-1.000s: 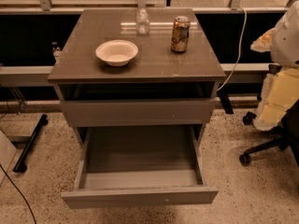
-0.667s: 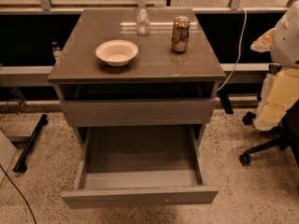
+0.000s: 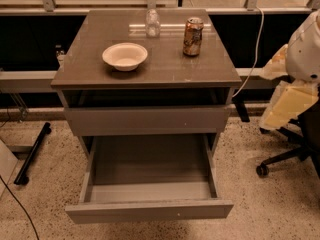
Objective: Close middle drawer
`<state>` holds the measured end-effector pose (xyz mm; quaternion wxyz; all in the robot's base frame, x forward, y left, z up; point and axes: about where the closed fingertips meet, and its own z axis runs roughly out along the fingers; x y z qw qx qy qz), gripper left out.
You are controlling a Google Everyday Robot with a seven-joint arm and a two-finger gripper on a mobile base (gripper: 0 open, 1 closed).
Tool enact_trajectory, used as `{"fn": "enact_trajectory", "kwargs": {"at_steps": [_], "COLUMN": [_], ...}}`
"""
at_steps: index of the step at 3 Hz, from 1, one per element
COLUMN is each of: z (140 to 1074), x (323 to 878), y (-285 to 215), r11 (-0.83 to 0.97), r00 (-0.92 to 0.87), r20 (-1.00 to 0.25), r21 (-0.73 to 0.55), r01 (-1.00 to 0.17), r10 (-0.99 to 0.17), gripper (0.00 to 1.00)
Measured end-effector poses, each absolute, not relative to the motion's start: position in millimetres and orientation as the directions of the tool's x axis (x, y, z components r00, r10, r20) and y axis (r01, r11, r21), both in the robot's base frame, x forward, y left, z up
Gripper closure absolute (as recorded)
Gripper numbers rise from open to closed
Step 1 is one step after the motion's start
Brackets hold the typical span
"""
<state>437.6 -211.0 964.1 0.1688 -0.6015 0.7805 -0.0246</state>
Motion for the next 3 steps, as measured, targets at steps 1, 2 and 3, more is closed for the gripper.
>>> {"fn": "enact_trajectory", "kwargs": {"at_steps": [1, 2, 3], "z": [931.0, 879.9, 876.7], "x": [438.9, 440.4, 444.6], "y": [-208.6, -215.0, -215.4], "r11": [0.296, 0.336, 0.345], "r00": [-0.235, -0.271, -0.273], "r20": [-0.264, -0.305, -0.313], "r21": [-0.219, -0.185, -0.205], "r01": [-0.93, -0.924, -0.916], "r10": [-0.936, -0.913, -0.91], "gripper": [0.55, 0.78, 0.99]}}
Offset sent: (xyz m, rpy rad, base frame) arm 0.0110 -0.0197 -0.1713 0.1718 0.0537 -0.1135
